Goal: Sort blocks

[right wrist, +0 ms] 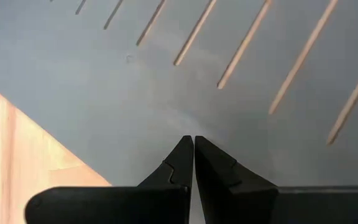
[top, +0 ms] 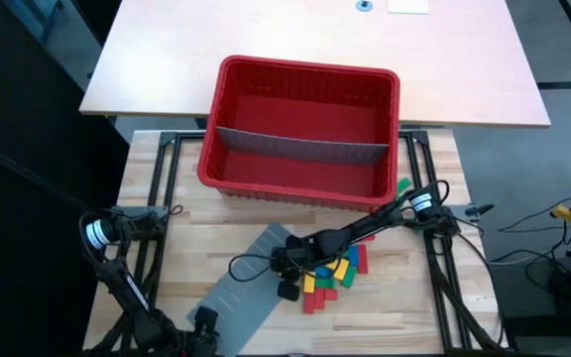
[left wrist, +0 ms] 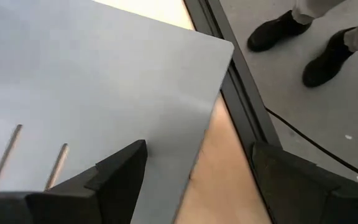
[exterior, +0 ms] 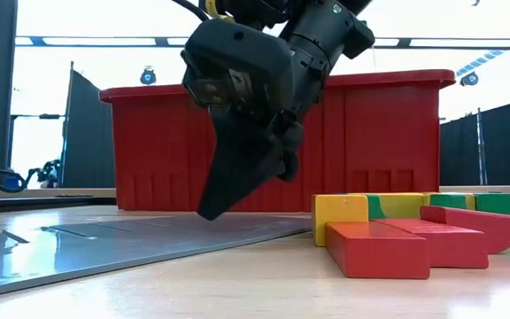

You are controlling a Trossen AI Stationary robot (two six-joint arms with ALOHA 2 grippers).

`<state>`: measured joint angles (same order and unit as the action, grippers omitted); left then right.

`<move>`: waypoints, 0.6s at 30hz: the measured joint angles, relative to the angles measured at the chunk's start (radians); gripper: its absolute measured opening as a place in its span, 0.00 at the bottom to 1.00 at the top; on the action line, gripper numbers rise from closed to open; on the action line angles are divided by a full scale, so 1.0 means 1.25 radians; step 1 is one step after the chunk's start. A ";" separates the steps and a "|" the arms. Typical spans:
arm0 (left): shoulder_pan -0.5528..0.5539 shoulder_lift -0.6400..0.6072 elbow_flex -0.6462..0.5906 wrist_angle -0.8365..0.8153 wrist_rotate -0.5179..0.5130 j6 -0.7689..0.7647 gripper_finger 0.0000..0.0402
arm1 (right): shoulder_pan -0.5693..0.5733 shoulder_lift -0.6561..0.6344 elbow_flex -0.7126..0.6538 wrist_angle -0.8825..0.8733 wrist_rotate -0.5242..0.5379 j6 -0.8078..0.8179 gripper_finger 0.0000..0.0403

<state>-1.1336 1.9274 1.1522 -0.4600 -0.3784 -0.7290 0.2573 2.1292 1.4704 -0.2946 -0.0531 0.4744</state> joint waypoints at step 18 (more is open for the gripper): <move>0.015 0.011 0.075 -0.050 -0.090 0.076 0.69 | 0.001 0.000 0.000 0.020 -0.022 -0.002 0.00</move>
<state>-1.1143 1.9406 1.2457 -0.5222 -0.4910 -0.6336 0.2589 2.1292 1.4704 -0.2697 -0.0801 0.4723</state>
